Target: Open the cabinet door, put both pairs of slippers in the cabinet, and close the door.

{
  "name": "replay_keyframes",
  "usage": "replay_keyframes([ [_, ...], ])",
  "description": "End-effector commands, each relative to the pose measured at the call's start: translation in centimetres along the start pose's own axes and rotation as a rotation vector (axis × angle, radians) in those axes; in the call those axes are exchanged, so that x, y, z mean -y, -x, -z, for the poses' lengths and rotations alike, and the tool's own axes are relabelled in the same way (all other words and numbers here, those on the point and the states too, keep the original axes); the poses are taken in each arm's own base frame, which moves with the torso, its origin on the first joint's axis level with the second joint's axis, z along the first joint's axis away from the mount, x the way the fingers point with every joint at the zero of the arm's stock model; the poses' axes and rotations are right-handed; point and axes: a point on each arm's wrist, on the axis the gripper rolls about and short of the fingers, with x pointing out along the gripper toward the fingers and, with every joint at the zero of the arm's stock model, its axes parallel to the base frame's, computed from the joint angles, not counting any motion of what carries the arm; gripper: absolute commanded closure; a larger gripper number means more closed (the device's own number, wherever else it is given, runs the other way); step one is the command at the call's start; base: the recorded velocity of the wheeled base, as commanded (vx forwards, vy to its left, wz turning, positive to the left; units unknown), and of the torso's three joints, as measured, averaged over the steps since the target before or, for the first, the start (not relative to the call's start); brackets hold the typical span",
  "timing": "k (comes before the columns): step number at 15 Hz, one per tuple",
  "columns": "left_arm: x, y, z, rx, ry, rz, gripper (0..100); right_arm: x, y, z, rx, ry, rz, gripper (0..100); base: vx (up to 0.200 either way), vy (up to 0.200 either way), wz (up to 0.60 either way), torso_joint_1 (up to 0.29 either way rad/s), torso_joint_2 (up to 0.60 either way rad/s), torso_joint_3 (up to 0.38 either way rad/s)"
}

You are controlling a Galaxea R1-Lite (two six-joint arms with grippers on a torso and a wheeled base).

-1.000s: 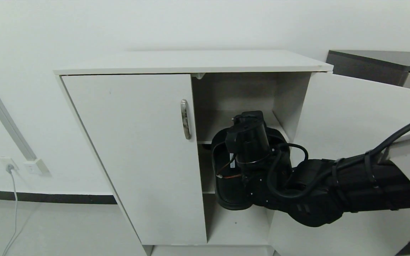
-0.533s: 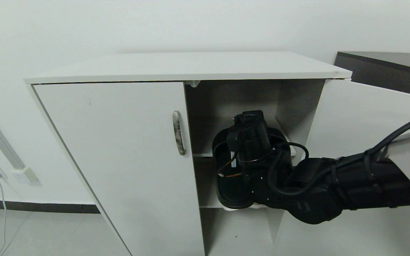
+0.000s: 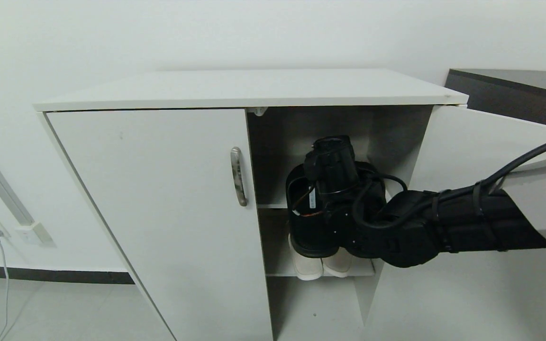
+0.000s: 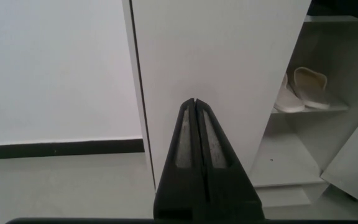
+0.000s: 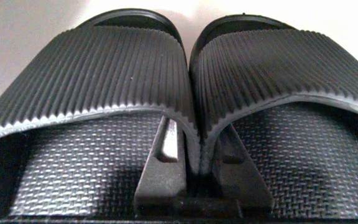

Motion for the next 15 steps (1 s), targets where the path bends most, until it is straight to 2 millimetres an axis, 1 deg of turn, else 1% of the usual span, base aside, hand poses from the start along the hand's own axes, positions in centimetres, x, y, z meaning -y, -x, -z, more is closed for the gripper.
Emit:
replay_keyframes([
  [1,0.0,0.0,0.0,-0.001,0.000,-0.001,100,-0.1,-0.1,0.2,-0.002,0.002,0.001,100,0.000,0.000,0.00,0.000,0.00,0.000],
  [4,0.0,0.0,0.0,-0.001,0.000,-0.001,100,-0.1,-0.2,0.3,-0.004,0.003,0.003,100,0.200,0.000,0.00,-0.002,0.00,0.002],
  [9,0.0,0.0,0.0,-0.003,0.000,-0.001,100,-0.1,-0.2,0.3,-0.004,0.004,0.002,100,0.000,0.000,0.00,0.000,0.00,0.000],
  [12,0.0,0.0,0.0,-0.001,0.000,-0.001,100,-0.5,-1.6,0.2,-0.005,-0.010,-0.018,100,0.000,0.000,0.00,0.000,0.00,0.000],
  [15,0.0,0.0,0.0,-0.003,0.000,-0.001,100,-0.5,-3.3,-1.0,0.016,-0.044,-0.015,100,0.000,0.000,0.00,0.000,0.00,0.000],
])
